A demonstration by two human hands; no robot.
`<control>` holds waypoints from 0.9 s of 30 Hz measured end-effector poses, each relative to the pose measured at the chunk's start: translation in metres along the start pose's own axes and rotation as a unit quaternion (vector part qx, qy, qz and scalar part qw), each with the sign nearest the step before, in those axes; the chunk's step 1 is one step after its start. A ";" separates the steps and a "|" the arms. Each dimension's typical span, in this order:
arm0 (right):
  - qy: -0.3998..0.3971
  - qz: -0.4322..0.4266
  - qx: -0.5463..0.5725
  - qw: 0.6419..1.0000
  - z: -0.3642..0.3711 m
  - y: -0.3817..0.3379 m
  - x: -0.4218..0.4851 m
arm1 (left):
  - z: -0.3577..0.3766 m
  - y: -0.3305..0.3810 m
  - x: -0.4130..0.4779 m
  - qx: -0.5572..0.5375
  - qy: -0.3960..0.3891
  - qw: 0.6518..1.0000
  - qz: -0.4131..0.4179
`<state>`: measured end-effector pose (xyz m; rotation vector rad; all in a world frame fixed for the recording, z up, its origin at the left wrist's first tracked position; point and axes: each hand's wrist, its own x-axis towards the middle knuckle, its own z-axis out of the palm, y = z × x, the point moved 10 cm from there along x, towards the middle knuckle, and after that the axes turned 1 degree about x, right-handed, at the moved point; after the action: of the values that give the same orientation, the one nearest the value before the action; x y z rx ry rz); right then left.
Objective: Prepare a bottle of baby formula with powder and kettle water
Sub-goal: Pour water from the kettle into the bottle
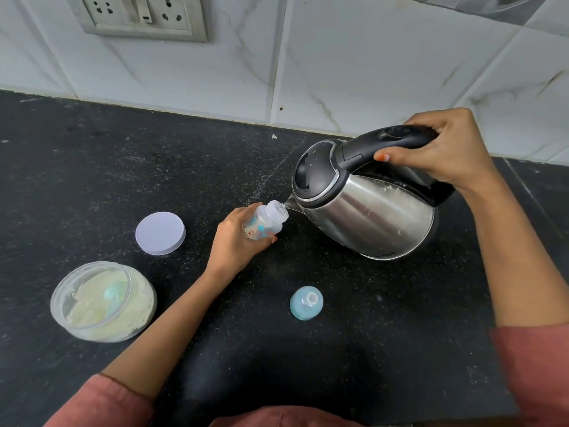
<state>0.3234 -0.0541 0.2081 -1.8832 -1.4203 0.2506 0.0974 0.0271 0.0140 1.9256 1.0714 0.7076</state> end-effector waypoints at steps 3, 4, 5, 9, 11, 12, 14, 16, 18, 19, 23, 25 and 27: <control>-0.005 -0.002 -0.001 1.000 0.002 -0.001 0.000 | 0.000 -0.001 0.000 -0.002 -0.001 1.000 -0.004; -0.006 0.000 -0.004 1.000 0.002 -0.001 0.000 | 0.000 -0.001 0.000 -0.003 0.000 1.000 -0.004; -0.005 0.001 -0.004 1.000 0.002 -0.001 0.000 | 0.000 -0.001 0.001 -0.004 0.000 1.000 -0.003; -0.005 0.000 -0.010 1.000 0.001 -0.003 0.000 | -0.001 -0.002 0.001 -0.007 0.003 1.000 -0.001; -0.006 -0.001 -0.012 1.000 0.001 -0.004 0.000 | -0.001 -0.002 0.001 -0.007 0.003 1.000 0.000; -0.006 -0.002 -0.013 1.000 0.000 -0.005 0.000 | -0.001 -0.002 0.001 -0.007 0.003 1.000 0.001; -0.007 -0.004 -0.016 1.000 0.000 -0.006 -0.001 | 0.000 -0.002 0.001 -0.005 0.002 1.000 0.002; -0.006 -0.004 -0.017 1.000 -0.001 -0.006 -0.001 | 0.001 -0.003 0.001 -0.006 0.003 1.000 0.000; -0.004 -0.004 -0.020 1.000 -0.002 -0.006 -0.001 | 0.002 -0.004 0.001 -0.009 0.005 1.000 -0.002; -0.003 -0.006 -0.022 1.000 -0.003 -0.006 -0.001 | 0.002 -0.005 0.001 -0.009 0.006 1.000 -0.003; -0.005 -0.009 -0.027 1.000 -0.004 -0.008 -0.002 | 0.002 -0.004 0.001 -0.008 0.004 1.000 -0.005; -0.008 -0.009 -0.025 1.000 -0.004 -0.010 -0.002 | 0.003 -0.004 0.001 -0.012 0.003 1.000 -0.005; -0.012 -0.012 -0.020 1.000 -0.004 -0.012 -0.003 | 0.003 -0.004 0.001 -0.016 0.002 1.000 -0.005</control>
<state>0.3162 -0.0571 0.2180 -1.9009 -1.4725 0.2350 0.0990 0.0279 0.0093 1.8908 1.0645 0.7188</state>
